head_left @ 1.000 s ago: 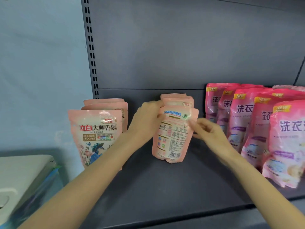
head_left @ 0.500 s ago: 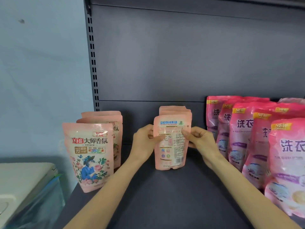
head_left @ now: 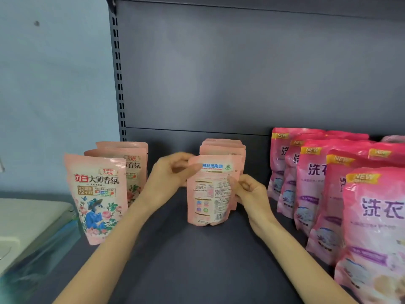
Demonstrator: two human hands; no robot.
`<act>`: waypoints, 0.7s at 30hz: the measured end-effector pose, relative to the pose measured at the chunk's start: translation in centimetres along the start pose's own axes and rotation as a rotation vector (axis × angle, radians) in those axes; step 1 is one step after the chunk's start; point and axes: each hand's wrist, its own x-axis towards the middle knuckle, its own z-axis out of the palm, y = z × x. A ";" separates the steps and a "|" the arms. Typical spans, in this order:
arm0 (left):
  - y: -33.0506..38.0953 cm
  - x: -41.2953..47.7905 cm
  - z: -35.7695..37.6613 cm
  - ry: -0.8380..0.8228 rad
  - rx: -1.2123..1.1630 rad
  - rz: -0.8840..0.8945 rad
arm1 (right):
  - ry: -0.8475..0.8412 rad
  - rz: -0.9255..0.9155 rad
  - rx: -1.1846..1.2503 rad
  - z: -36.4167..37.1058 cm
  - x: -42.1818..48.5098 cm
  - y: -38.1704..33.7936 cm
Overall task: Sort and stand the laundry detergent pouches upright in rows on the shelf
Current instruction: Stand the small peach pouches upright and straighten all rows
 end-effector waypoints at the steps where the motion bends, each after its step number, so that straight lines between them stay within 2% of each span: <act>1: 1.2 0.4 -0.5 -0.056 0.056 0.038 | -0.017 0.005 0.006 0.0 -0.1 0.0; 7: 7.6 5.1 -2.5 -0.465 0.304 0.050 | -0.125 0.099 0.143 -0.1 -0.6 -0.5; 11: 7.7 6.7 -2.2 -0.530 0.353 0.092 | -0.171 0.144 0.272 -0.6 -0.9 -0.9; 16: 6.2 5.5 -1.1 -0.607 0.614 0.352 | -0.212 0.168 0.289 -1.2 -0.9 -0.9; 21: 5.2 4.8 0.3 -0.678 0.660 0.548 | -0.220 0.174 0.232 -1.1 -0.7 -0.7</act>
